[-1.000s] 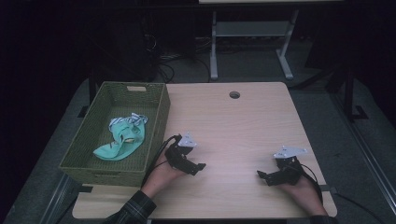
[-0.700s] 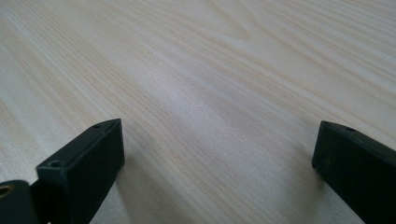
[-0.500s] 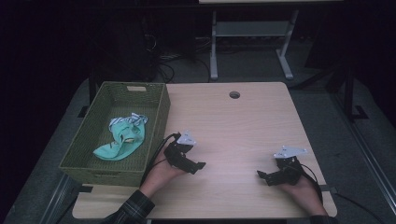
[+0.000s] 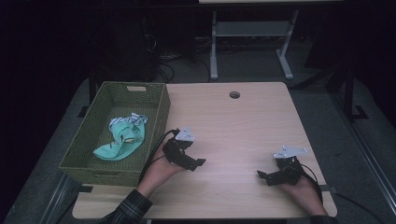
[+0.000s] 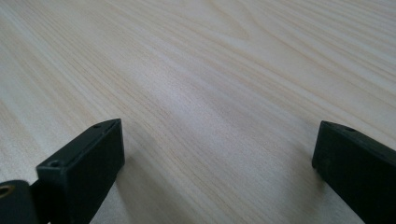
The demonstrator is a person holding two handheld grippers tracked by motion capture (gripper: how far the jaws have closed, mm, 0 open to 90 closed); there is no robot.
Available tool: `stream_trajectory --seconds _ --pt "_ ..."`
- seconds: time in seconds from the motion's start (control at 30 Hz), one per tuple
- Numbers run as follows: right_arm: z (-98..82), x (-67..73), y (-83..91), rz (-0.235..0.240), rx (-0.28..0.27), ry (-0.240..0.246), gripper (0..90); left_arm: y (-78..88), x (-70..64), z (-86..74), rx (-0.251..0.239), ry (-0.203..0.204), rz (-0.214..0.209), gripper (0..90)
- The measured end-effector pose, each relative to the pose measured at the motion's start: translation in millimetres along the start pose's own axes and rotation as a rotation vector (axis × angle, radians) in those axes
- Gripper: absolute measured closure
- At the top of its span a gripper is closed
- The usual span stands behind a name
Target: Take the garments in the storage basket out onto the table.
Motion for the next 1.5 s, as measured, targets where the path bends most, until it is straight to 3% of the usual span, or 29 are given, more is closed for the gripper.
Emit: stream_trajectory --seconds 0.73,1.2,1.5 --pt "0.1 0.1 -0.2 0.000 -0.002 -0.001 2.0 26.6 10.3 25.2 -0.040 -0.024 0.001 14.0" --pt "0.1 0.1 -0.2 0.000 -0.003 0.000 2.0 34.5 17.7 33.2 -0.051 -0.030 -0.001 14.4" --pt "0.1 0.1 -0.1 0.000 -0.002 -0.001 2.1 45.3 25.3 29.9 -0.052 -0.029 0.011 14.6"
Point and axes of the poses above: each handheld gripper's, and its own axes: y roughly backward along the jaws, z roughly out of its top, x roughly to its left, the point moved 5 cm from there along -y, roughly forward along the jaws, and after that the axes turned 8 degrees about -y, right-handed, at the moved point
